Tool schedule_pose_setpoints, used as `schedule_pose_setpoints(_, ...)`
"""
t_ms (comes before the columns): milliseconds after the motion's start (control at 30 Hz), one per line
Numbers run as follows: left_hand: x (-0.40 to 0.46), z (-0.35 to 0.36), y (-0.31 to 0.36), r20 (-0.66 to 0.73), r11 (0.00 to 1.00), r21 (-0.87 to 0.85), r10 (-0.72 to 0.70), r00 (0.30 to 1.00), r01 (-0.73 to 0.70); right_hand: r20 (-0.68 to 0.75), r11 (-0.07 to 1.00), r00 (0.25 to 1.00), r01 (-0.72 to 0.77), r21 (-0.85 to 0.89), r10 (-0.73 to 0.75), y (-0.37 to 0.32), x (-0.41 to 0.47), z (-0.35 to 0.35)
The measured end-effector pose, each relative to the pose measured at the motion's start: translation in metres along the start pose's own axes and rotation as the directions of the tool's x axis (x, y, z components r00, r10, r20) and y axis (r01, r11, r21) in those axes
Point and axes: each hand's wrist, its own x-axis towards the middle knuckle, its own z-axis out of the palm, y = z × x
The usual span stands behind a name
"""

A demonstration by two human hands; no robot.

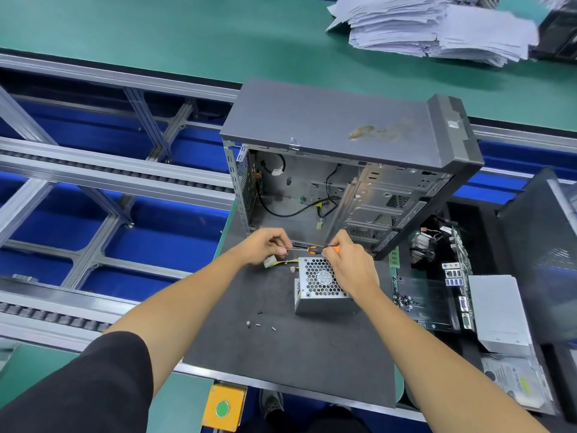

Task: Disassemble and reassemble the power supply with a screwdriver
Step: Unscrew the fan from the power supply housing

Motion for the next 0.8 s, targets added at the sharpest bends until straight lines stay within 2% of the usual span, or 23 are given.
schedule_pose_setpoints(167,-0.002,0.008,-0.003,-0.043,0.973,-0.224,-0.073,0.996,0.062,0.002,1.000,1.000,-0.001,-0.002,0.001,0.000,0.001,0.000)
schedule_pose_setpoints(367,-0.001,0.010,-0.006,-0.007,0.957,-0.278,-0.086,0.996,0.081,0.003,1.000,1.000,0.004,-0.016,-0.004,0.001,0.001,0.001)
schedule_pose_setpoints(533,-0.006,0.004,-0.003,0.036,0.969,-0.238,-0.065,0.997,0.072,0.001,1.000,1.000,-0.001,-0.011,0.001,0.002,0.003,0.002)
schedule_pose_setpoints(600,-0.007,0.004,0.003,-0.085,0.969,-0.233,-0.109,0.990,0.087,-0.001,1.000,1.000,0.005,-0.012,-0.005,0.003,0.004,0.003)
schedule_pose_setpoints(633,-0.007,0.007,0.007,-0.204,0.971,-0.213,-0.155,0.967,0.111,-0.006,1.000,1.000,0.007,-0.011,-0.007,0.003,0.004,0.003)
schedule_pose_setpoints(667,-0.008,0.012,0.010,-0.351,0.974,-0.174,-0.201,0.915,0.147,-0.011,1.000,1.000,0.006,-0.011,-0.006,0.003,0.004,0.003)
schedule_pose_setpoints(733,-0.017,0.032,0.021,-0.615,0.979,-0.111,-0.202,0.762,0.171,-0.014,1.000,1.000,0.009,-0.010,-0.009,0.005,0.004,0.004)
schedule_pose_setpoints(767,-0.025,0.046,0.027,-0.683,0.982,-0.118,-0.187,0.706,0.146,-0.014,1.000,1.000,0.015,-0.009,-0.016,0.005,0.004,0.004)
schedule_pose_setpoints(800,-0.034,0.060,0.032,-0.701,0.979,-0.159,-0.202,0.684,0.125,-0.013,1.000,1.000,0.022,-0.007,-0.022,0.005,0.004,0.005)
